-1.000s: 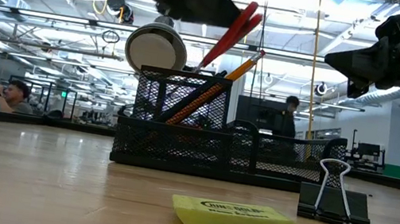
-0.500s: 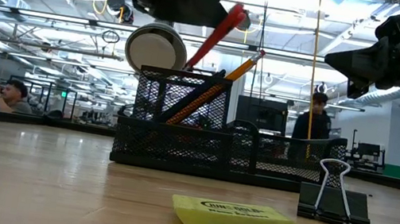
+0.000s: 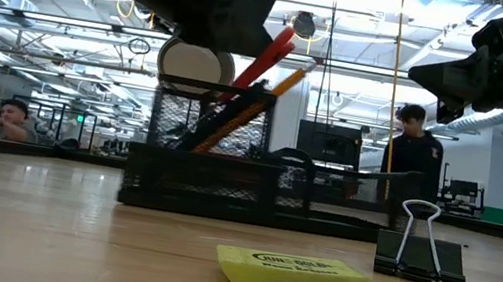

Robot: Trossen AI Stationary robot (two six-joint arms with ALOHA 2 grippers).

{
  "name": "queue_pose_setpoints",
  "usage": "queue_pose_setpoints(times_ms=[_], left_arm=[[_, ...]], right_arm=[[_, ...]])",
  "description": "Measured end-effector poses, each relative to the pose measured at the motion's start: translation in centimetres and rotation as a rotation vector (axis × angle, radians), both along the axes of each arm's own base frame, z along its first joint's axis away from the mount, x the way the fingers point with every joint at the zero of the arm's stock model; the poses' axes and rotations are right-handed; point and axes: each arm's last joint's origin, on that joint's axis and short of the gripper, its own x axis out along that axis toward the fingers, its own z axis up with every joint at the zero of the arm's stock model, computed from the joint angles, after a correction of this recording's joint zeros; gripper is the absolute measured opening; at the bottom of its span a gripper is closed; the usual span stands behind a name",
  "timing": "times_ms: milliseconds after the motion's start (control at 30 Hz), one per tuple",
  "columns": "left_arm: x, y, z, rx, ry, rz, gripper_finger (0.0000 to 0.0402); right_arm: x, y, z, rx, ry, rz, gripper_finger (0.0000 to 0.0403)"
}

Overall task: Pick and place office supplies into organizer
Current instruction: Put the red scissor into the desk organizer

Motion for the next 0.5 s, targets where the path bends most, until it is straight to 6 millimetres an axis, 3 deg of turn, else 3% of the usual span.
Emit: queue_pose_setpoints(times_ms=[267, 500], left_arm=[[0.0, -0.03, -0.09, -0.022, -0.003, -0.013, 0.0033], [0.1, -0.12, 0.2, -0.007, -0.012, -0.035, 0.0092]], right_arm=[[-0.01, -0.01, 0.03, 0.0, -0.003, -0.001, 0.0004], [0.0, 0.0, 0.02, 0.0, -0.003, -0.001, 0.0004]])
